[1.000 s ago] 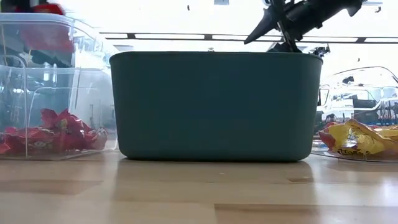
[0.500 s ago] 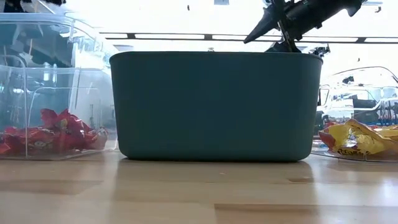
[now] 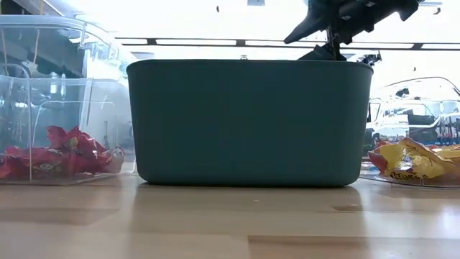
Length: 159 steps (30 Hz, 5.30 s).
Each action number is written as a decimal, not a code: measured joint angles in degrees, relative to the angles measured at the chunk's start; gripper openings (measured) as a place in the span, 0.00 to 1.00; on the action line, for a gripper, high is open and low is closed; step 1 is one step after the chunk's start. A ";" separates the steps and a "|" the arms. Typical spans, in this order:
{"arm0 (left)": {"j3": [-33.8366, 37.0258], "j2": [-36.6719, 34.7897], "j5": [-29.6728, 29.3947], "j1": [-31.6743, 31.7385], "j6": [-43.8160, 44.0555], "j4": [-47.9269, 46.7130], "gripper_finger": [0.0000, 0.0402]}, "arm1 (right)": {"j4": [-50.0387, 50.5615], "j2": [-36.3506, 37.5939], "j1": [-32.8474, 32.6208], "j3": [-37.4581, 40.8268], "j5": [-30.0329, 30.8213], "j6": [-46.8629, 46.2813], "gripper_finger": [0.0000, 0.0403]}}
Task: Sort candy
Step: Put the red candy into the left transparent bin
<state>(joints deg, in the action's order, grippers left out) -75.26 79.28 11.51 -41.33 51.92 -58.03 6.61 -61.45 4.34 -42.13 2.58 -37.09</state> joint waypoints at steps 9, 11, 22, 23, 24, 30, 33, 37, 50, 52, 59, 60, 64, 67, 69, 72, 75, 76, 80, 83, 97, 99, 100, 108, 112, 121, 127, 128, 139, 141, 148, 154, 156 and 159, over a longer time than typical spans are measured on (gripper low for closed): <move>-4.48 17.42 -3.57 -18.14 2.50 -9.30 0.60 | 0.77 0.00 0.00 0.00 -0.28 2.66 0.60; -3.35 19.01 -3.57 -20.94 3.06 -9.43 0.60 | 1.20 0.00 0.00 0.00 -0.27 3.05 0.60; 10.84 20.74 -3.66 -26.95 7.09 5.60 0.60 | 1.38 0.00 0.00 0.00 -0.08 4.15 0.60; 11.96 20.74 -3.65 -27.08 7.45 6.54 0.60 | 1.38 0.00 0.00 0.00 -0.08 4.10 0.60; 13.07 20.74 -3.61 -27.09 7.93 7.48 0.60 | 1.38 0.00 0.00 0.00 -0.04 4.04 0.60; 17.56 20.53 -1.99 -26.59 10.75 9.86 0.58 | 1.38 0.00 0.00 0.00 0.57 3.72 0.60; 17.79 20.10 -0.55 -25.78 10.61 10.33 0.46 | 1.44 0.00 0.00 0.00 0.60 4.01 0.60; 17.92 17.16 -0.71 -24.81 12.88 10.63 0.11 | 1.44 0.00 0.00 0.00 0.66 4.17 0.60; 10.59 -12.80 -13.02 -12.82 21.23 7.47 0.00 | 1.50 0.00 0.00 0.00 1.77 6.07 0.60; 7.64 -16.42 -22.11 -8.71 17.30 7.43 0.00 | 1.49 0.00 0.00 0.00 1.77 6.07 0.60; 6.00 -21.63 -38.24 5.41 -0.26 -3.05 0.00 | 1.49 0.00 0.00 0.00 1.75 4.10 0.60; 6.74 -21.57 -36.29 7.07 -0.56 -5.12 0.00 | 1.49 0.00 0.00 0.00 1.75 3.50 0.60; 11.91 -21.36 -28.56 10.68 -0.56 -8.52 0.00 | 1.49 0.00 0.00 0.00 1.73 2.53 0.60; 16.32 -20.90 -25.72 12.43 0.75 -8.49 0.05 | 1.49 0.00 0.00 0.00 1.73 2.53 0.60; 18.36 -20.52 -23.78 14.37 1.88 -8.09 0.10 | 1.49 0.00 0.00 0.00 1.73 2.55 0.60; 18.86 -19.98 -20.95 16.94 1.37 -7.62 0.22 | 1.39 0.00 0.00 0.00 1.73 2.55 0.60; 17.94 -19.98 -19.98 19.12 0.70 -7.69 0.34 | 0.24 0.00 0.00 0.00 1.73 2.07 0.60; 17.30 -20.02 -19.96 19.97 0.05 -7.65 0.38 | -0.61 0.00 0.02 0.00 1.73 1.14 0.60; 13.14 -20.30 -22.66 24.64 -6.84 -6.74 0.50 | -7.41 0.00 0.17 -0.11 2.16 -5.22 0.60; 10.74 -20.32 -28.17 29.24 -15.54 -2.58 0.55 | -4.77 -0.22 1.24 -3.45 8.14 -9.47 0.60; 10.77 -12.34 -22.06 61.28 -31.83 23.31 0.55 | 44.33 -17.37 33.74 -27.17 23.06 0.51 0.60; 10.77 -11.54 -20.78 62.87 -29.30 22.69 0.55 | 43.67 -19.81 39.53 -25.04 19.10 2.23 0.60; 10.78 -11.29 -20.66 63.29 -28.15 22.18 0.55 | 43.23 -21.02 42.09 -24.09 17.37 2.79 0.60; 10.80 -11.10 -25.34 64.03 -25.14 24.30 0.55 | 39.55 -31.23 52.09 -21.86 16.67 7.49 0.60; 10.81 -11.10 -26.12 65.75 -25.99 26.82 0.55 | 37.22 -36.83 54.40 -21.87 15.46 7.18 0.60; 10.79 -11.39 -19.77 71.09 -26.53 26.83 0.55 | 36.17 -45.52 57.24 -25.77 11.84 7.60 0.58; 10.79 -11.93 -17.54 72.89 -27.70 25.84 0.55 | 36.80 -49.55 58.60 -27.16 11.78 8.86 0.53; 10.79 -12.12 -17.56 73.10 -28.26 25.62 0.55 | 37.07 -50.11 58.58 -27.46 11.94 8.91 0.52; 10.79 -16.92 -17.60 76.82 -30.83 27.50 0.55 | 38.90 -46.43 55.33 -27.42 8.95 13.80 0.04; 10.79 -18.78 -17.58 77.55 -31.10 29.64 0.55 | 38.97 -42.80 53.81 -27.41 7.71 14.13 0.05; 10.73 -24.12 -17.75 79.27 -36.84 36.61 0.55 | 31.92 -28.35 43.38 -27.39 -4.42 17.43 0.02; 10.73 -24.04 -17.51 79.25 -37.09 39.05 0.55 | 12.27 -24.52 28.64 -27.45 -20.10 20.91 0.01; 10.73 -23.72 -17.51 79.20 -36.47 39.07 0.55 | 5.10 -25.79 23.25 -27.45 -24.05 23.75 0.01; 10.73 -23.01 -17.53 79.14 -33.59 39.06 0.55 | -5.42 -28.93 15.88 -27.45 -27.17 28.18 0.00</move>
<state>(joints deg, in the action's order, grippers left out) -64.53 56.27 -6.02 37.80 18.33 -18.97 1.20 -90.38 20.22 -69.58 -24.59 -8.91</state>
